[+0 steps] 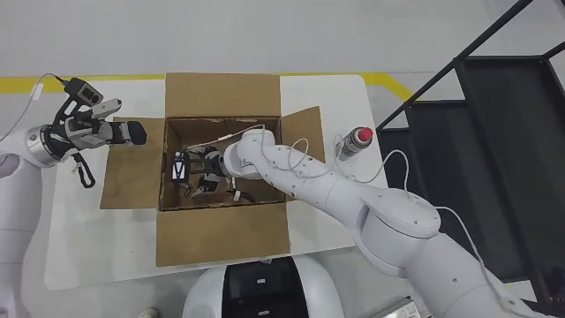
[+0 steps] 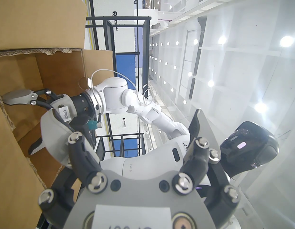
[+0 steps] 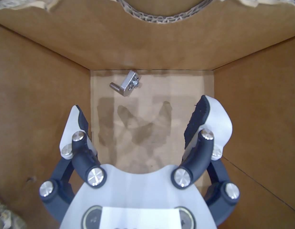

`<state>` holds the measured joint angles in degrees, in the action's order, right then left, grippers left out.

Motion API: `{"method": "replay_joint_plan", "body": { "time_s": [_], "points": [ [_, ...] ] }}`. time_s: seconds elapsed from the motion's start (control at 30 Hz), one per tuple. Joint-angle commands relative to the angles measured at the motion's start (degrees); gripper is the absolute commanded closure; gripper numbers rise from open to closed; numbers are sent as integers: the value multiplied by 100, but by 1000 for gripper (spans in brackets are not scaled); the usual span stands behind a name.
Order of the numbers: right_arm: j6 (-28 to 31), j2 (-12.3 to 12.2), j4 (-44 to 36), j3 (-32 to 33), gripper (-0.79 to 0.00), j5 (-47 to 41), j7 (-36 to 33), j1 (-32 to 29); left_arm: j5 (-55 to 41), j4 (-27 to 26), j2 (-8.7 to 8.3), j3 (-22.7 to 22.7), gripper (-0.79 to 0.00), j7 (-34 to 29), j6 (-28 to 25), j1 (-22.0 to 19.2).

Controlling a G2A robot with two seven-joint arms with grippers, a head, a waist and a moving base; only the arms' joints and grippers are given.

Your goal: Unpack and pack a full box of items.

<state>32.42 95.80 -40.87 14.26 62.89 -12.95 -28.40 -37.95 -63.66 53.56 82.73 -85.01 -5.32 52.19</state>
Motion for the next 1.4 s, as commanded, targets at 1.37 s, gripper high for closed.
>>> {"method": "replay_joint_plan", "body": {
  "time_s": [1.37],
  "points": [
    [-91, 588, 906, 57, -785, 323, 250, -197, -326, -354, -155, 807, -785, 1062, -235, 651]
  ]
}}
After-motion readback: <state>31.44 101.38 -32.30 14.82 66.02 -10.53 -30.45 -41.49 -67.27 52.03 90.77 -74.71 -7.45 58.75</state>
